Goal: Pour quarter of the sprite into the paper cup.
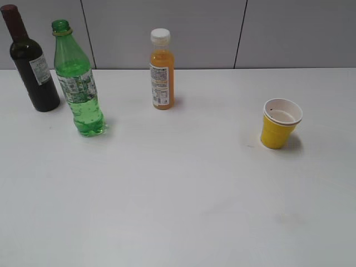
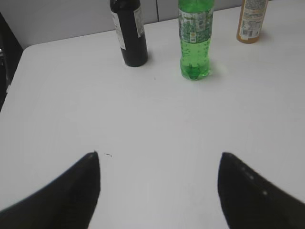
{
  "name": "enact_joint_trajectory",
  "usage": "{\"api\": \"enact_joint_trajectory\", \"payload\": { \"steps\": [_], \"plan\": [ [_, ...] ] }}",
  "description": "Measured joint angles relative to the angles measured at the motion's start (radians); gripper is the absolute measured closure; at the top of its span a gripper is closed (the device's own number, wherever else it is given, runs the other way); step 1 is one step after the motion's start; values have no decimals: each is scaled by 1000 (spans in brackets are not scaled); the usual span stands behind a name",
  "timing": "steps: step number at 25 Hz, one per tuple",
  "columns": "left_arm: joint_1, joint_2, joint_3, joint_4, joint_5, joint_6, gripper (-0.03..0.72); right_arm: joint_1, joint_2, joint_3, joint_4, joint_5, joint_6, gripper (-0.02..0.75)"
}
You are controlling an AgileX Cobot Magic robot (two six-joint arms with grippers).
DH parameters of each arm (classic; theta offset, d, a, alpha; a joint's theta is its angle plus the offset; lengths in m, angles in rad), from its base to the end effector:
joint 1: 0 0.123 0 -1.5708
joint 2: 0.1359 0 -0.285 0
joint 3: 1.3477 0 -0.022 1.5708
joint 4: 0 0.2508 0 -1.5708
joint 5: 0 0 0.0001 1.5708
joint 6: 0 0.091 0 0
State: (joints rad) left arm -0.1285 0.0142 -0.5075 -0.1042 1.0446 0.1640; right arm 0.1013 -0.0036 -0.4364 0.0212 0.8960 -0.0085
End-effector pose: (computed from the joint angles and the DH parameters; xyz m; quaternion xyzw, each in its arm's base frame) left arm -0.0041 -0.0077 0.2811 0.1252 0.8403 -0.0427 0.5257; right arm 0.0078 0.0023 0.2729 -0.0445 0.8235 0.0368 0.5643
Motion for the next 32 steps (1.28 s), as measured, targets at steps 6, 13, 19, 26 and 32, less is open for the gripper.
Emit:
{"api": "enact_joint_trajectory", "payload": {
  "steps": [6, 13, 19, 26, 32],
  "plan": [
    [0, 0, 0, 0, 0, 0, 104, 0, 6, -12, 1, -121, -11, 120],
    [0, 0, 0, 0, 0, 0, 104, 0, 95, 31, 22, -308, -63, 120],
    [0, 0, 0, 0, 0, 0, 104, 0, 199, 117, 88, -516, -94, 120],
    [0, 0, 0, 0, 0, 0, 104, 0, 345, 188, 89, -737, -120, 121],
    [0, 0, 0, 0, 0, 0, 104, 0, 499, 222, 89, -903, -125, 125]
  ]
}}
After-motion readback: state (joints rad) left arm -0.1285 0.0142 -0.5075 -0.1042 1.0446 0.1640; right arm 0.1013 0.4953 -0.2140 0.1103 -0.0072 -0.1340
